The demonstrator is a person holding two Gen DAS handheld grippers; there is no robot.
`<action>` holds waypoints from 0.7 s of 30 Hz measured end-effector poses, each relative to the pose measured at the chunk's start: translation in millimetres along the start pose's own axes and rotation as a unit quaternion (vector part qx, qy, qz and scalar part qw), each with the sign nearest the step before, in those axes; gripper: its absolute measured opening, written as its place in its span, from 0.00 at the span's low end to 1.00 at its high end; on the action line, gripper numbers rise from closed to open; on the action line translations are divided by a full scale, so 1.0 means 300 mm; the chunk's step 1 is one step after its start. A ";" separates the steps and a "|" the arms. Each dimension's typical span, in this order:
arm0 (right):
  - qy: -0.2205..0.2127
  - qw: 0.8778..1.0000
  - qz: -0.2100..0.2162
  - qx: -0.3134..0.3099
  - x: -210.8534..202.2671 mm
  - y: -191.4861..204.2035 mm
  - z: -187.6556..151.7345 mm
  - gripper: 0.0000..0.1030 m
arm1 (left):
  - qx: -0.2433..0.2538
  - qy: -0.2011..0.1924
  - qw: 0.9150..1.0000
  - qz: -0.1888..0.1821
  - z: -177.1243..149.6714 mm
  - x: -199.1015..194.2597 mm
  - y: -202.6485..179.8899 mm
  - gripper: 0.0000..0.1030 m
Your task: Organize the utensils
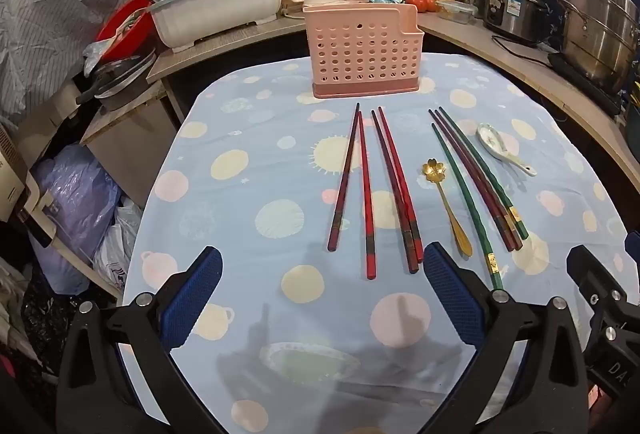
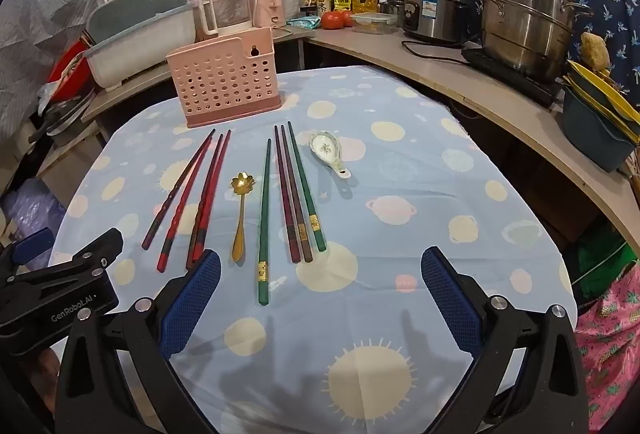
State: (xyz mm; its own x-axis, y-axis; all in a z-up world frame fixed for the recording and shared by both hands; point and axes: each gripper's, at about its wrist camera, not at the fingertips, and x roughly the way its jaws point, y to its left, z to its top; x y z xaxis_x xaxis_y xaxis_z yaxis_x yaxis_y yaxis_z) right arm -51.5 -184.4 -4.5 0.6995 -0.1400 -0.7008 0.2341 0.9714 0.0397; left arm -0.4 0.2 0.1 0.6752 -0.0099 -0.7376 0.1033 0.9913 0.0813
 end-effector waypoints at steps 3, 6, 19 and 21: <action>0.001 1.000 0.000 0.001 -0.008 0.014 0.002 0.94 | -0.003 0.004 1.000 0.000 0.002 0.002 0.002 0.93; 0.002 1.000 0.006 0.007 -0.005 -0.008 0.001 0.94 | -0.001 0.002 1.000 0.001 0.002 -0.001 -0.002 0.93; 0.002 1.000 0.005 0.008 0.004 -0.004 0.001 0.94 | 0.004 0.004 1.000 0.003 0.007 0.006 0.003 0.93; 0.001 1.000 0.004 0.005 -0.003 0.004 0.012 0.94 | 0.004 0.005 1.000 0.002 0.006 0.007 0.005 0.93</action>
State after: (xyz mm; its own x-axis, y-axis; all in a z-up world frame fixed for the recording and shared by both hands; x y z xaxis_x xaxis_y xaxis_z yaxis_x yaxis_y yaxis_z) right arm -49.5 -183.7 -1.2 0.6999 -0.1308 -0.7022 0.2349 0.9706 0.0533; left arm 2.6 1.5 -0.2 0.6683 -0.0042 -0.7438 0.1065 0.9902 0.0901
